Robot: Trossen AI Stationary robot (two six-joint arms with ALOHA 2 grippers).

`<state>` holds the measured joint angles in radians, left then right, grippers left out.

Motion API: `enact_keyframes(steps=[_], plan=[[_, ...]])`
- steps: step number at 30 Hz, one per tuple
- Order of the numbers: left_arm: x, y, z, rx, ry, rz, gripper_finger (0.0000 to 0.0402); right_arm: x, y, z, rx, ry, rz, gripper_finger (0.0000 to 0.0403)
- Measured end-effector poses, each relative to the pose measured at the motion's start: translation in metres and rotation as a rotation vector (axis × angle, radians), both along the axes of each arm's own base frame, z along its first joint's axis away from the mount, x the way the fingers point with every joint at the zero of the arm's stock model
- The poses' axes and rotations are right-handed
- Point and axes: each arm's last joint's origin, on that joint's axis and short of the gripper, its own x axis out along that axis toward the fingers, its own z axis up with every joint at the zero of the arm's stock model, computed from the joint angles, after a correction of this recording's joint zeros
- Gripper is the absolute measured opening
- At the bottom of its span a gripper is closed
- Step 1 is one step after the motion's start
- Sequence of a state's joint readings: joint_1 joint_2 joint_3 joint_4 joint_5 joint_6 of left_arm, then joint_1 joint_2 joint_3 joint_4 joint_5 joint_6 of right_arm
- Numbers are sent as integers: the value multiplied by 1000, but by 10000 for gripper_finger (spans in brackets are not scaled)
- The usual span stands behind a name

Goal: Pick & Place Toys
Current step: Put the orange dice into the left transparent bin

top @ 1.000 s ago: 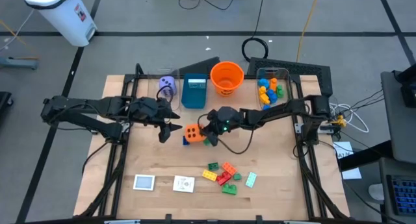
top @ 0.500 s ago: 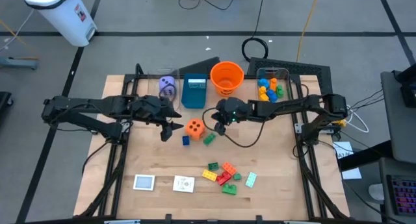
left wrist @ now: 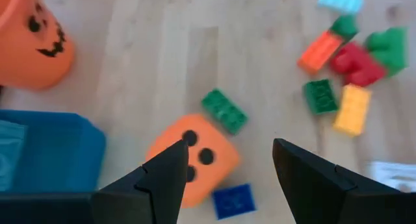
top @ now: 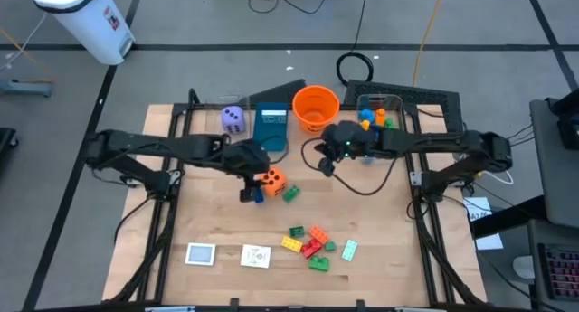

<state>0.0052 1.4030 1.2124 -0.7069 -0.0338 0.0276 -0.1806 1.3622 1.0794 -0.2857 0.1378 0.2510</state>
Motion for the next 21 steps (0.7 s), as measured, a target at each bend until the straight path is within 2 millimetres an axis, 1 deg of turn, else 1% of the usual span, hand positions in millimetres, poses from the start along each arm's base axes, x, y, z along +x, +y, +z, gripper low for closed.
enact_keyframes(steps=[2,7,12,15,18,21], plan=[[11,2,2,35,45,-7,234,-11,1,3,-16,51,-47,1],[30,5,1,94,186,-95,234,-31,4,16,-32,64,-88,1],[41,7,-3,124,305,-149,234,-46,7,26,-19,56,-97,1],[45,9,-5,174,336,-136,234,-54,8,29,-18,63,-98,1],[47,10,-5,189,331,-110,234,-60,9,24,-9,59,-105,1],[46,9,-6,129,328,-43,234,-66,10,10,14,49,-125,1]])
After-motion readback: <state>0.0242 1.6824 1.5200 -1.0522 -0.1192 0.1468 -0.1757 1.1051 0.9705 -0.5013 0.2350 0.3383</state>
